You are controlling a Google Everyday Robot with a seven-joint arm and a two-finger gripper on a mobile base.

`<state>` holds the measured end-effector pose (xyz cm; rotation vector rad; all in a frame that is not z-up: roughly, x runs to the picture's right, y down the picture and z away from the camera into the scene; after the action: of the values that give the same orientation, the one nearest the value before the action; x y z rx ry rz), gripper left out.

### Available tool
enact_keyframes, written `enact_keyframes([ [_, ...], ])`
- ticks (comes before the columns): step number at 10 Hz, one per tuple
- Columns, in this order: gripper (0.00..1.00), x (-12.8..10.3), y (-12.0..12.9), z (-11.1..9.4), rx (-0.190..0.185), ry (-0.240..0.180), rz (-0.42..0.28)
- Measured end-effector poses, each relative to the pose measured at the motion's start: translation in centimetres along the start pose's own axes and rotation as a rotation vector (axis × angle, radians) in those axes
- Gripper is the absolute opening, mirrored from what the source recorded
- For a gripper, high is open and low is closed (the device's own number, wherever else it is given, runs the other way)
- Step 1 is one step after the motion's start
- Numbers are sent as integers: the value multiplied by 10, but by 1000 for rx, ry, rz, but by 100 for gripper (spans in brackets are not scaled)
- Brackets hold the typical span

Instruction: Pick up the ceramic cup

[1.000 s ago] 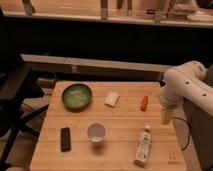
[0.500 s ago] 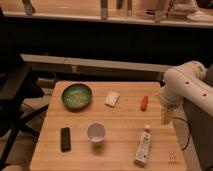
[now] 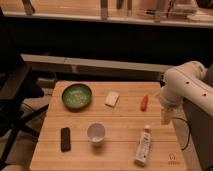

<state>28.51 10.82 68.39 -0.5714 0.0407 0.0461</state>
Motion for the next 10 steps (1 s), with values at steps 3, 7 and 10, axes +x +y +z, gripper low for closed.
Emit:
enact_keyframes([
  [3,80,0,0,0,0,0,0],
  [7,80,-41,6,0,9,28,-76],
  [10,80,-63,9,1,18,46,-142],
])
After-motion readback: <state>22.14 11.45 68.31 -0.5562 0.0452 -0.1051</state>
